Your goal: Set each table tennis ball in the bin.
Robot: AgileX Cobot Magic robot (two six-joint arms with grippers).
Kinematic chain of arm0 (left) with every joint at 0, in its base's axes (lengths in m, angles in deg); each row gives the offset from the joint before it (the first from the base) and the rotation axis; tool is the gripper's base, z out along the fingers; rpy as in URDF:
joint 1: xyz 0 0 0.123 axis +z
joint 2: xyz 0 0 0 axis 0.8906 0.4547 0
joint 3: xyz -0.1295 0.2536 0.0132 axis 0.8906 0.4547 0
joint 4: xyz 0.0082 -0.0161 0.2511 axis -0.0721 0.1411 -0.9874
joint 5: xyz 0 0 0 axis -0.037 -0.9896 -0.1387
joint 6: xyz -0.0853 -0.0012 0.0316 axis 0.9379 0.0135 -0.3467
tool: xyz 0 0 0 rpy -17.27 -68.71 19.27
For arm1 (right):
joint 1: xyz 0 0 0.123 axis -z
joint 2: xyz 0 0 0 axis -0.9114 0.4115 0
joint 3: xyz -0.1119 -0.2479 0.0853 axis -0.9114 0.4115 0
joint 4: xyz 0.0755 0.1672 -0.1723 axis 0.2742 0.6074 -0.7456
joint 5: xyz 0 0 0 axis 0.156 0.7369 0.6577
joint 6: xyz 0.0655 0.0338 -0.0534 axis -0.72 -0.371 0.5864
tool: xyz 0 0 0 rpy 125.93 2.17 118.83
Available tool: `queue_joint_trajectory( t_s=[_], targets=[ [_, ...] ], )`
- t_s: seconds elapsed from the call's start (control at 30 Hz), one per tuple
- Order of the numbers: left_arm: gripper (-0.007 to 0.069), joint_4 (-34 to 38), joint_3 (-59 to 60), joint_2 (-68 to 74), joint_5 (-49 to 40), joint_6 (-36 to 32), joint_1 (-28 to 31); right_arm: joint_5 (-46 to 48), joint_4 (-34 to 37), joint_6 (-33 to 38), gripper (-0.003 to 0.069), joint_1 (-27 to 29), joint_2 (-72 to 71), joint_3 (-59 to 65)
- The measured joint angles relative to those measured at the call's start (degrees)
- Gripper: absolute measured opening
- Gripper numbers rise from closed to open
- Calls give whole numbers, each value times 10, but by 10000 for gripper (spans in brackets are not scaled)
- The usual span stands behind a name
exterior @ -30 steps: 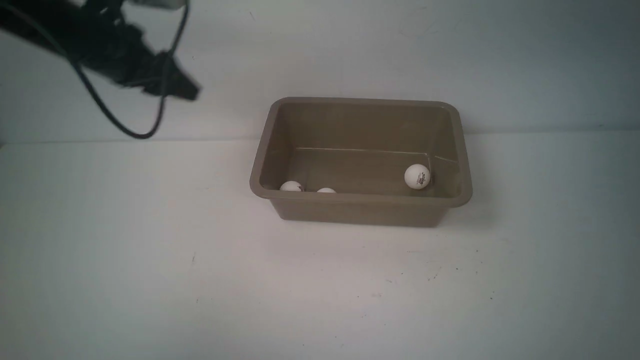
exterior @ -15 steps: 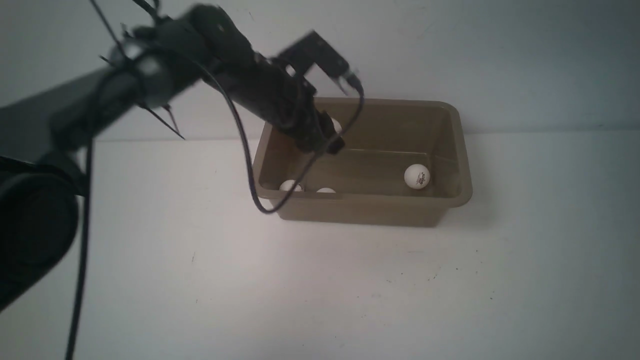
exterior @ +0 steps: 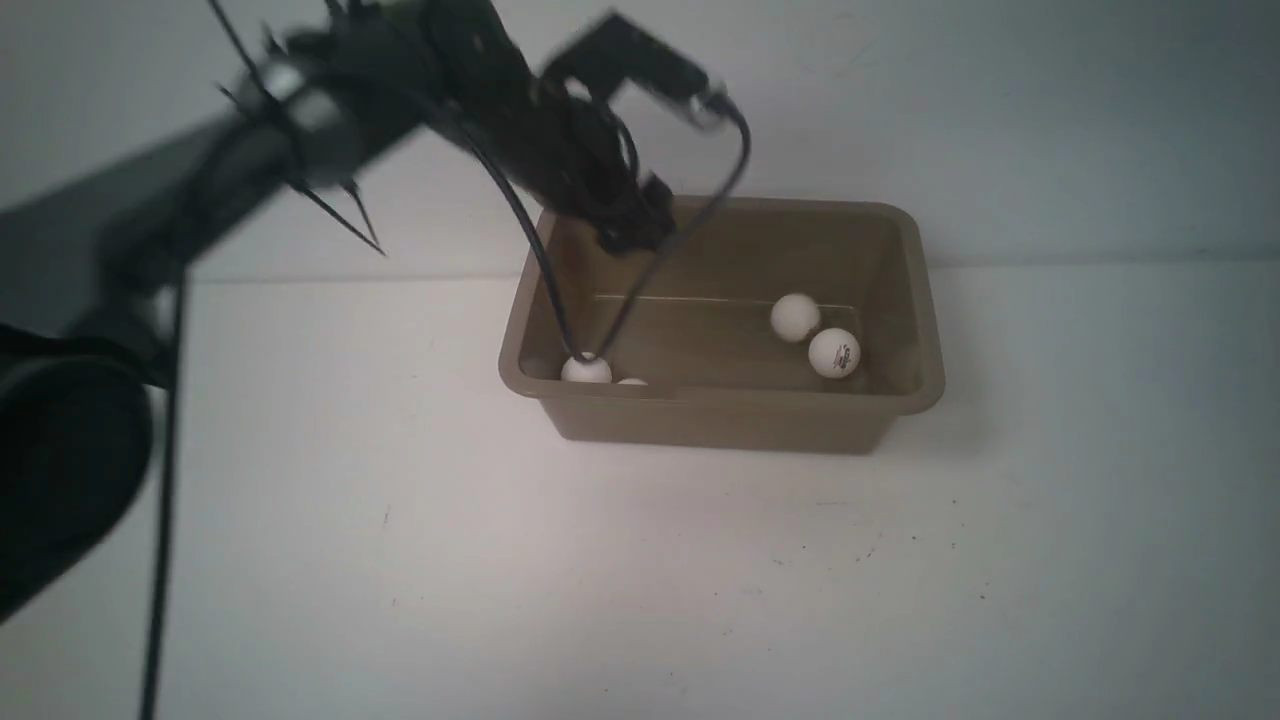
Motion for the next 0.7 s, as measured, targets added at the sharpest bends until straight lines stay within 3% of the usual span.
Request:
queue_joint_trajectory(
  t_s=[0.17, 0.27, 0.47, 0.7],
  targets=[
    [532, -171, -11, -107, -136, 129, 18, 1, -77, -42, 564, 0, -21, 0],
    [531, -222, -11, -142, -175, 170, 37, 2, -131, -68, 564, 0, -24, 0],
    [531, -220, -11, -219, -196, 196, 78, 2, -198, -99, 564, 0, -24, 0],
    [531, -163, -11, -284, -189, 172, 80, 3, -150, -58, 564, 0, -43, 0]
  ],
)
